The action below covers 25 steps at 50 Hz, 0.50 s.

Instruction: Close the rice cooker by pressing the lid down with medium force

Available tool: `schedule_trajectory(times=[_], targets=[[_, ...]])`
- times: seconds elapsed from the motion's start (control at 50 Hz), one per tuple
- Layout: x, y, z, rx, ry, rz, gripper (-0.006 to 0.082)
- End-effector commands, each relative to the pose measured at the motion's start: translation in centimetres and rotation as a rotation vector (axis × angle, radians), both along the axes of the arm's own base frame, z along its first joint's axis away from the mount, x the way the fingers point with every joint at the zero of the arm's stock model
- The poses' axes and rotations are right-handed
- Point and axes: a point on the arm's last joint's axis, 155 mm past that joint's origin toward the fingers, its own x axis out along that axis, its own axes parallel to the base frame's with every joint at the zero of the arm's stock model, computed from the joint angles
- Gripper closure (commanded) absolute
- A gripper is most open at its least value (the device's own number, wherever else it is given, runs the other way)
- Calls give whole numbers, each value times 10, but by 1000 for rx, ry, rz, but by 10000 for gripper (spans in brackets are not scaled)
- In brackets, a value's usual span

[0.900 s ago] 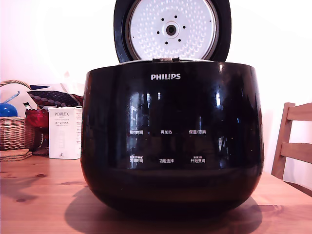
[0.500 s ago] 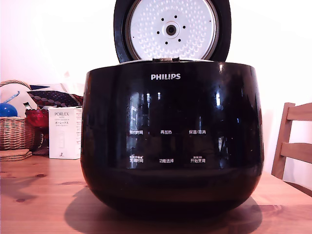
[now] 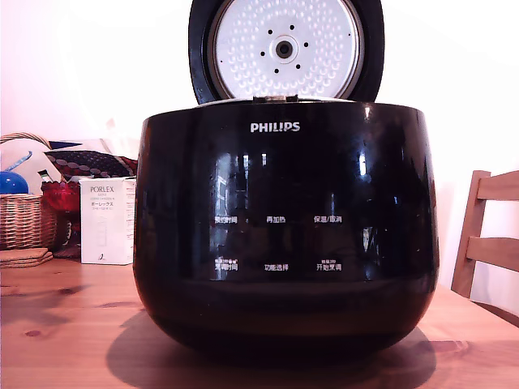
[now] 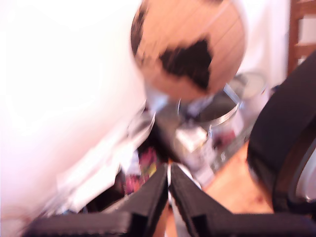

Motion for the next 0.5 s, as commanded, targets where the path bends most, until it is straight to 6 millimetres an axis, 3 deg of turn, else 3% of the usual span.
schedule_trajectory(times=[0.0,0.28,0.48], targets=[[1,-4,5,-7,-27,-24,788],[-1,-20,27,-41,-112,-114,788],[6,-32,25,-36,-131,-161,788]])
